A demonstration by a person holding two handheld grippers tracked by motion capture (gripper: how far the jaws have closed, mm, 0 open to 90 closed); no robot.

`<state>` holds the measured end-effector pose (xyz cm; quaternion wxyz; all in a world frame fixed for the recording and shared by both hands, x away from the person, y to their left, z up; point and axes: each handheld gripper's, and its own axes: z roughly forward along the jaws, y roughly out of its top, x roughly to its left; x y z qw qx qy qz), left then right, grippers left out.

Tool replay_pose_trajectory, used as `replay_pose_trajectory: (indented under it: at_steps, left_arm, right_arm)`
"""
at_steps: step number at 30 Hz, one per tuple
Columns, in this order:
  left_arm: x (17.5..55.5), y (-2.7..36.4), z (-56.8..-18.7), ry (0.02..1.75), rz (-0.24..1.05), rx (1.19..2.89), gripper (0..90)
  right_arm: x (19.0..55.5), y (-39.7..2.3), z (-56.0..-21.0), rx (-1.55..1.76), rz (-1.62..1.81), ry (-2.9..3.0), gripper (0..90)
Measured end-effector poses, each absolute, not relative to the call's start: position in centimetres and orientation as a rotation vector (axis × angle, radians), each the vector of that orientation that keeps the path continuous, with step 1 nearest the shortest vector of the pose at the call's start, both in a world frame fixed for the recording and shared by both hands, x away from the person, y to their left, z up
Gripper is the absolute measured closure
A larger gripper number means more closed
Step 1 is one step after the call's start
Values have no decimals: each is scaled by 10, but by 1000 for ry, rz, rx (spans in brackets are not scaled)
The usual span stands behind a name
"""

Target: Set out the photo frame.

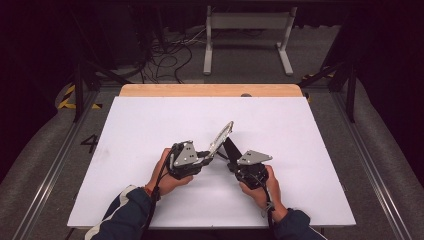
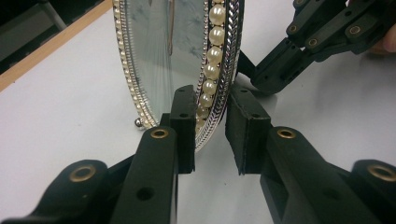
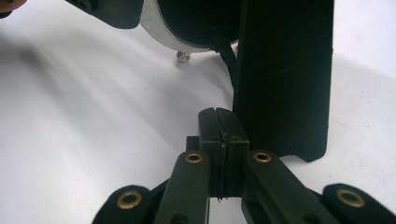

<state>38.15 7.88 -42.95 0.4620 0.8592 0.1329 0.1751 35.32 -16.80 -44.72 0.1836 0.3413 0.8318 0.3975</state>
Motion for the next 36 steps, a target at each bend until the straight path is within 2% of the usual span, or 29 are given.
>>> replay_pose_trajectory:
  at_steps: [8,10,13,16,36]
  left_arm:
    - [392,72,-444,374,381,2150,562]
    - [395,73,-445,381,368,2131,586]
    - [395,79,-442,365,354,2106,675]
    - [392,77,-440,339,386,2123,698]
    - [384,66,-439,293,383,2139,693]
  right_arm:
    - [355,-167,-452,965,1105,2388,872]
    - [355,-167,-453,967,1111,2390,861]
    - [354,-166,-454,969,1105,2390,856]
    - [355,-167,-454,966,1100,2392,868]
    - [363,-184,-453,980,1078,2388,896]
